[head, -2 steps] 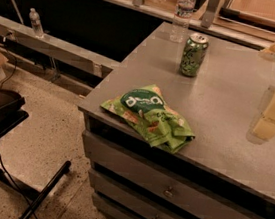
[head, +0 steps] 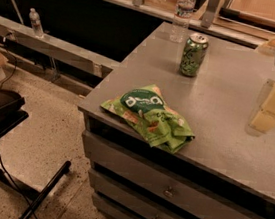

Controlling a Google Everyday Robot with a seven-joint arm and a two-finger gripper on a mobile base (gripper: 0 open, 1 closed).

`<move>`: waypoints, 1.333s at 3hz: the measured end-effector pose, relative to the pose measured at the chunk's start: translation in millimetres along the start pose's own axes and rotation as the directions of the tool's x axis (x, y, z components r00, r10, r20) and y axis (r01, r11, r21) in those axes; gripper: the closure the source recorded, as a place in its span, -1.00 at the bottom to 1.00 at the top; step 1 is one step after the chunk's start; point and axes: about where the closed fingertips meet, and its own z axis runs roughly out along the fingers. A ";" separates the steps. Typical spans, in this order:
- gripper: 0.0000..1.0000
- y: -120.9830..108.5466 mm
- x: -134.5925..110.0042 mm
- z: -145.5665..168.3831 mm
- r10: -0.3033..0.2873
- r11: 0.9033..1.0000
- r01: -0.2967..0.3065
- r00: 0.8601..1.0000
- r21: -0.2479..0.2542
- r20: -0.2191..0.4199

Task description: Move green can near green rice chip bag

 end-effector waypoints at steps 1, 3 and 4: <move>-1.00 -44.0 6.5 8.8 -0.006 0.999 0.004 0.999 0.032 0.048; -1.00 -163.8 -2.0 31.8 0.009 0.991 -0.042 0.968 0.129 0.250; -1.00 -204.4 -10.5 46.1 0.126 0.970 -0.206 0.881 0.131 0.456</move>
Offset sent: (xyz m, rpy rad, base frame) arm 0.1842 -0.0482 0.0609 0.1736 -0.2804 0.0726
